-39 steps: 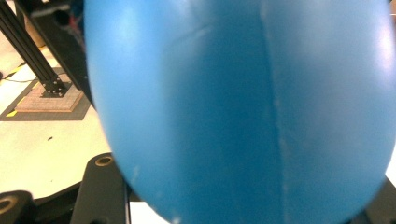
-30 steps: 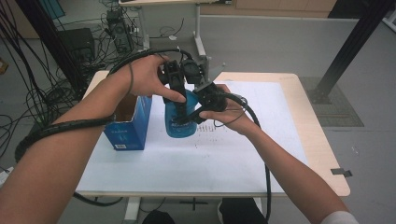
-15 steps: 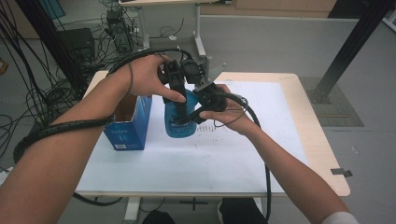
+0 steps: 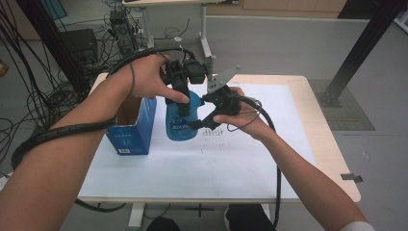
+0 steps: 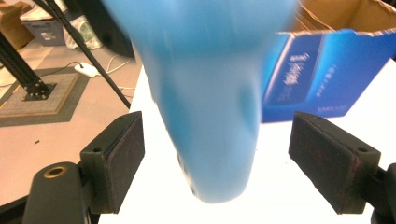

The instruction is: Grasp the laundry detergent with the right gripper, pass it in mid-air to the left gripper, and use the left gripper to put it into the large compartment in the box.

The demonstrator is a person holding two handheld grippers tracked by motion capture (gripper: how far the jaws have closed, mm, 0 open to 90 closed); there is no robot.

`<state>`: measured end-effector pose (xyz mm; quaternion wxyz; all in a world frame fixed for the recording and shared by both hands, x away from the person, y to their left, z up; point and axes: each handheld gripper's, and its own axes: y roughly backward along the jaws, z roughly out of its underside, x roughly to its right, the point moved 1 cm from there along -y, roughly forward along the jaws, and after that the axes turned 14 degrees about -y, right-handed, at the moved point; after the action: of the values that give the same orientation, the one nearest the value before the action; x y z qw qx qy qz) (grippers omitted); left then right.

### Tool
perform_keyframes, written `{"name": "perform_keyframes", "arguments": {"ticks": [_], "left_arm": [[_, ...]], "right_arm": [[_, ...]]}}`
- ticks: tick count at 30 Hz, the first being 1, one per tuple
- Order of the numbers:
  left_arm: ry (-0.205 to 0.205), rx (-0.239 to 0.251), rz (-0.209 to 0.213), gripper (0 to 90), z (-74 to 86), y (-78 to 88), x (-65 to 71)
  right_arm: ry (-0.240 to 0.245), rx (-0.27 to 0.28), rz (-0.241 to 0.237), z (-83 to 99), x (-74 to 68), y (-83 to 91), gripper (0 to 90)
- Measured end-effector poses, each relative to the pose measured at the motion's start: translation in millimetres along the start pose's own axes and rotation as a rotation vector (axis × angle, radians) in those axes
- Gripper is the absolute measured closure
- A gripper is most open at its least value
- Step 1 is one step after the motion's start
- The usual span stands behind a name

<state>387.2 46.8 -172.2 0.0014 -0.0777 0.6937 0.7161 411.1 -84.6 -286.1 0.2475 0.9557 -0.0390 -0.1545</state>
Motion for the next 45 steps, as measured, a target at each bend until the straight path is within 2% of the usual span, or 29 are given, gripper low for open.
{"name": "perform_keyframes", "arguments": {"ticks": [3,5,7,9,10,14,17,20,21,24,25,26,30,31,36,39,45], "left_arm": [[0.034,-0.001,0.001,37.0,2.7,3.8,-2.2],[0.053,-0.009,-0.004,36.9,4.0,7.1,-3.7],[0.078,-0.016,-0.007,36.9,4.9,10.6,-5.0],[0.102,-0.023,-0.014,36.9,6.0,14.8,-6.6],[0.108,-0.029,-0.014,36.9,6.3,16.4,-7.1],[0.173,-0.038,-0.032,36.9,8.7,26.3,-9.5],[0.258,-0.041,-0.021,36.8,14.6,35.9,-14.9],[0.35,-0.018,-0.013,36.8,23.7,47.5,-21.0],[0.392,-0.012,-0.016,36.8,26.8,52.1,-22.9],[0.478,-0.02,-0.021,36.8,34.2,61.6,-28.2],[0.519,-0.018,-0.026,36.8,38.0,66.3,-30.3],[0.541,-0.02,-0.032,36.8,41.5,70.5,-32.3],[0.666,-0.006,-0.068,36.8,53.6,86.7,-37.8],[0.707,0.006,-0.081,36.8,56.5,90.7,-39.0],[0.825,0.014,-0.111,36.8,73.2,110.9,-47.4],[0.914,0.016,-0.108,36.8,83.5,119.1,-52.9],[1.045,0.022,-0.113,36.8,101.7,131.2,-60.8]], "right_arm": [[-0.049,-0.024,0.032,6.9,3.4,8.2,13.5],[-0.08,-0.063,0.043,11.6,5.8,13.9,12.8],[-0.09,-0.089,0.085,16.8,6.5,20.5,11.3],[-0.128,-0.11,0.09,22.0,7.6,27.4,8.8],[-0.138,-0.123,0.097,25.0,7.5,31.9,7.4],[-0.156,-0.161,0.136,33.1,4.5,46.5,4.0],[-0.174,-0.177,0.174,37.8,1.5,60.9,4.0],[-0.198,-0.182,0.201,43.1,0.2,76.9,3.9],[-0.209,-0.19,0.214,45.0,0.4,81.9,3.8],[-0.219,-0.221,0.26,50.2,0.5,96.0,3.7],[-0.22,-0.226,0.276,51.8,-0.1,100.1,3.7],[-0.221,-0.235,0.293,53.7,-1.0,105.1,3.7],[-0.238,-0.254,0.313,58.8,-3.6,119.4,3.7],[-0.24,-0.259,0.319,59.5,-4.0,121.8,3.7],[-0.241,-0.297,0.354,62.4,-8.5,132.6,3.9],[-0.233,-0.333,0.371,64.5,-10.3,134.5,4.3],[-0.238,-0.362,0.376,69.4,-9.4,140.5,4.4]]}}
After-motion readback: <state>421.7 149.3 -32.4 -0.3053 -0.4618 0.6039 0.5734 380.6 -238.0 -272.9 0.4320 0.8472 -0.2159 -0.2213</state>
